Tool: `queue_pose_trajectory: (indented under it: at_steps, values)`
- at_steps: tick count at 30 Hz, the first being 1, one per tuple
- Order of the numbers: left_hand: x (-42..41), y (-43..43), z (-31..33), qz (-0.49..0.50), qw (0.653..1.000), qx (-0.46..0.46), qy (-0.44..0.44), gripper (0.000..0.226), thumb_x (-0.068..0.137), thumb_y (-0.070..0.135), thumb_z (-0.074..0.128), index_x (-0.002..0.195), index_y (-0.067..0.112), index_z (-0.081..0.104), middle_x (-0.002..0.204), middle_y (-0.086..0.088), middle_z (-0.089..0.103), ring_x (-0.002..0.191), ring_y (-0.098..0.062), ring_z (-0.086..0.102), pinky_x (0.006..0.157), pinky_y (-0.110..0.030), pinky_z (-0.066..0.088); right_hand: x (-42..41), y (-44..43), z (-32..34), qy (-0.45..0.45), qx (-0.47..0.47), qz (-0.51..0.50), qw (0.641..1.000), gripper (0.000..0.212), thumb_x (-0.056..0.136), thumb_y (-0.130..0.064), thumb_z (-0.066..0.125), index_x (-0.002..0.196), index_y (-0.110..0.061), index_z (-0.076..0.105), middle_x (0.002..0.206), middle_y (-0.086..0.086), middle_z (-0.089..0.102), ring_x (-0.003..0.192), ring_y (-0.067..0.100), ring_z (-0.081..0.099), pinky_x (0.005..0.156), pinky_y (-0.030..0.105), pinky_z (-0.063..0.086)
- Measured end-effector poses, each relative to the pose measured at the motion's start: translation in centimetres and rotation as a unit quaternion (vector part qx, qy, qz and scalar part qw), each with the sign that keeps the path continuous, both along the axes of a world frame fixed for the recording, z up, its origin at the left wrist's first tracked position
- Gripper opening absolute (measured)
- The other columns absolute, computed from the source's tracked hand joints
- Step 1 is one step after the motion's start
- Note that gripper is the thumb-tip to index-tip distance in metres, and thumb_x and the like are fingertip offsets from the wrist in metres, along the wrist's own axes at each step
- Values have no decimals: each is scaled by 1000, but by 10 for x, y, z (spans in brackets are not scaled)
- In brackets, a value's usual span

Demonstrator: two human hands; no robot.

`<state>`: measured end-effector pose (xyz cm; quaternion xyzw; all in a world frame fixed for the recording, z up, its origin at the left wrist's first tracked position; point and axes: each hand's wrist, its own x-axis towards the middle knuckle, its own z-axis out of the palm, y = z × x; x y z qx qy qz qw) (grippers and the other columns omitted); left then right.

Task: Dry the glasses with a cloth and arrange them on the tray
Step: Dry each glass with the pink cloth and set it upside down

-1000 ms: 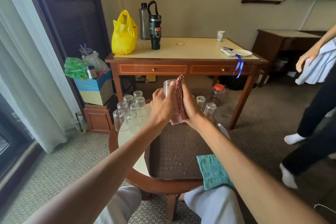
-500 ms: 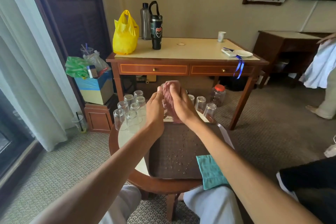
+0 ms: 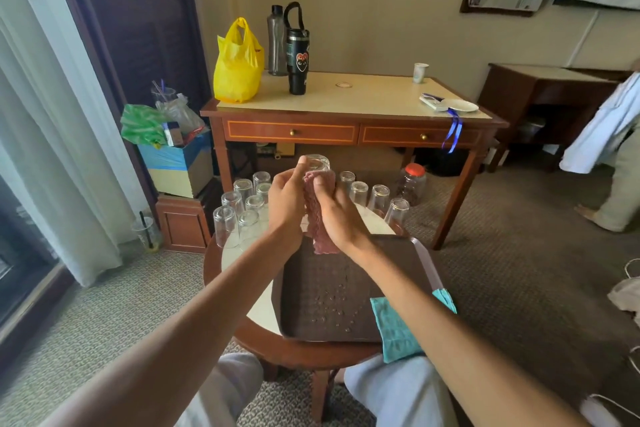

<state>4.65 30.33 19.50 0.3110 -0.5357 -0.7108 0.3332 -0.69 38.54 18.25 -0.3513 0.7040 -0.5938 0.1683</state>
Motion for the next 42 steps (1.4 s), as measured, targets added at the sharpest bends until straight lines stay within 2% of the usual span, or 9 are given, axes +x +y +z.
queue_pose_trajectory:
  at_steps: [6, 11, 13, 15, 20, 26, 31, 34, 42]
  values:
    - [-4, 9, -1, -26, 997, 74, 23, 40, 102, 52, 53, 124, 22, 67, 115, -2, 74, 102, -18, 72, 76, -35, 55, -20, -12, 16, -6, -33, -39, 999, 39, 99, -59, 41, 111, -30, 65, 104, 1, 73, 92, 18, 72, 83, 41, 59]
    - [-1, 15, 4, -7, 1000, -2, 21, 35, 95, 49, 66, 113, 19, 71, 104, 2, 75, 96, -11, 72, 78, -29, 57, -20, -12, 20, -193, -45, -38, 979, 65, 104, -62, 23, 92, -20, 72, 71, -3, 74, 68, 11, 73, 64, 26, 58]
    - [0, 13, 4, 9, 1000, -8, 20, 38, 92, 47, 69, 109, 13, 76, 100, 0, 78, 93, -13, 74, 75, -27, 57, -15, -12, 11, -210, -18, -16, 977, 67, 103, -64, 18, 96, -20, 68, 83, 2, 73, 83, 16, 72, 82, 33, 59]
    - [1, 7, 6, 14, 1000, 13, 11, 39, 91, 49, 69, 105, 14, 79, 98, 0, 79, 92, -16, 75, 76, -31, 57, -6, -12, 7, -173, 16, 0, 985, 69, 101, -66, 15, 93, -23, 68, 94, 5, 72, 94, 20, 69, 95, 40, 54]
    - [4, -5, 11, 9, 999, 42, -4, 44, 78, 57, 67, 102, 22, 81, 107, -5, 77, 97, -19, 70, 80, -37, 54, 5, -12, 9, 29, 26, -11, 999, 41, 107, -46, 36, 117, -11, 56, 106, 6, 68, 92, 17, 67, 71, 25, 49]
    - [4, 1, 17, -32, 993, 108, 40, 21, 104, 36, 56, 99, 23, 72, 98, 3, 76, 91, -13, 67, 79, -34, 54, -10, -25, 29, -16, -50, -63, 997, 43, 98, -57, 46, 115, -21, 59, 105, 4, 70, 94, 22, 70, 81, 38, 58]
    - [-3, 6, 21, -11, 998, 53, 37, 31, 97, 51, 63, 96, 22, 74, 88, 4, 78, 85, -11, 73, 66, -26, 55, -9, -17, 42, -107, -12, -68, 992, 69, 103, -62, 17, 103, -14, 67, 84, 2, 69, 70, 8, 68, 61, 21, 52]
    - [-1, 5, 22, -21, 998, 55, 26, 36, 92, 49, 70, 101, 16, 81, 105, -6, 79, 94, -19, 74, 78, -32, 57, -8, -14, 36, -73, 77, -74, 992, 86, 97, -72, 8, 113, -15, 71, 107, 10, 72, 98, 23, 70, 89, 36, 57]
    - [3, 1, 25, 11, 996, 85, 20, 26, 99, 44, 60, 102, 25, 76, 104, 1, 74, 98, -15, 67, 79, -35, 55, -4, -12, 30, 10, -8, -25, 1000, 23, 104, -38, 51, 88, -22, 57, 85, -2, 65, 83, 15, 66, 65, 22, 49]
